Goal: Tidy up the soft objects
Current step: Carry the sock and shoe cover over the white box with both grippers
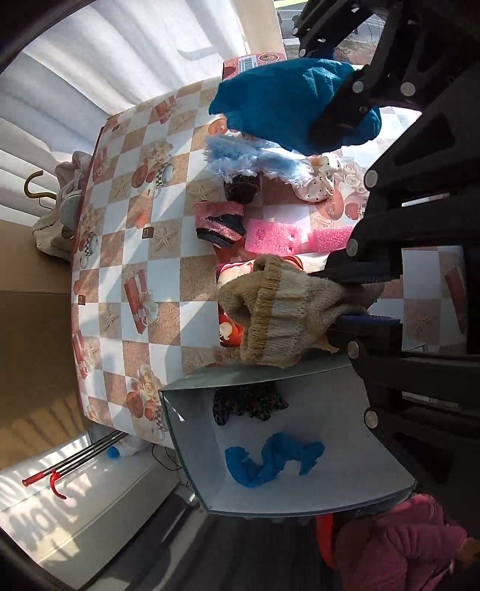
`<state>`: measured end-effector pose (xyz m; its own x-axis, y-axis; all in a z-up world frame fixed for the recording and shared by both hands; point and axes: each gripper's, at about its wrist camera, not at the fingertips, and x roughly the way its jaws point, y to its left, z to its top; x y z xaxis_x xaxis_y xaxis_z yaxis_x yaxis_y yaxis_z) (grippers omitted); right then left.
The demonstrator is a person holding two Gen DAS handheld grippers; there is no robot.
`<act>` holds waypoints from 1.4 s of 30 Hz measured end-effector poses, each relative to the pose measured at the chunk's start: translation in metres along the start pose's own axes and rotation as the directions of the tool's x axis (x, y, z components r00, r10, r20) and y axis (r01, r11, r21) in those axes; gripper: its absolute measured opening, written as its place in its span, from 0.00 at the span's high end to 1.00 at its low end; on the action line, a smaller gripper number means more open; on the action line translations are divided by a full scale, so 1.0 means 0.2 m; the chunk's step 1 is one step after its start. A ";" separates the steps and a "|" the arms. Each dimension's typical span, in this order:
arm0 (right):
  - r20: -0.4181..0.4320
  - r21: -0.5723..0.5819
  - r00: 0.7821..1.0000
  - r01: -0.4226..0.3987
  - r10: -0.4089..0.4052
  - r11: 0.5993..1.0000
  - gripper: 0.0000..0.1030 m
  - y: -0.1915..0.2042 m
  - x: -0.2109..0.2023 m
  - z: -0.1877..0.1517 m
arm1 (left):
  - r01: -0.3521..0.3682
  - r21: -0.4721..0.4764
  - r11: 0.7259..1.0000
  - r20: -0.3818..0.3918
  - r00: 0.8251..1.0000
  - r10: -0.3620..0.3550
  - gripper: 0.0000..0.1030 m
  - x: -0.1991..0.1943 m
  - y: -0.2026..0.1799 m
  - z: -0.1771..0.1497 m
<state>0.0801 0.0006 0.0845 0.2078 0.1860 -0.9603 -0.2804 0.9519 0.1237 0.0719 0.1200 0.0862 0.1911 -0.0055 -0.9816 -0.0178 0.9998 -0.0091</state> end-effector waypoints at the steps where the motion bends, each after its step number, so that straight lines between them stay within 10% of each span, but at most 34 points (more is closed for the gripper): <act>1: -0.008 -0.019 1.000 0.000 0.000 1.000 0.64 0.03 0.01 -0.01 | 0.002 -0.007 1.000 -0.004 1.000 -0.002 0.86 0.00 0.01 -0.02; 42: -0.120 -0.459 0.993 -0.048 -0.008 0.887 0.64 0.80 0.18 -0.04 | -0.016 -0.411 0.911 -0.037 0.999 0.000 0.86 0.00 0.76 -0.49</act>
<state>0.0341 0.1580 0.0677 0.0961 0.1474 -0.9844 -0.6891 0.7235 0.0410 -0.0272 0.2691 0.0650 0.1548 -0.0058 -0.9879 -0.4229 0.9034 -0.0715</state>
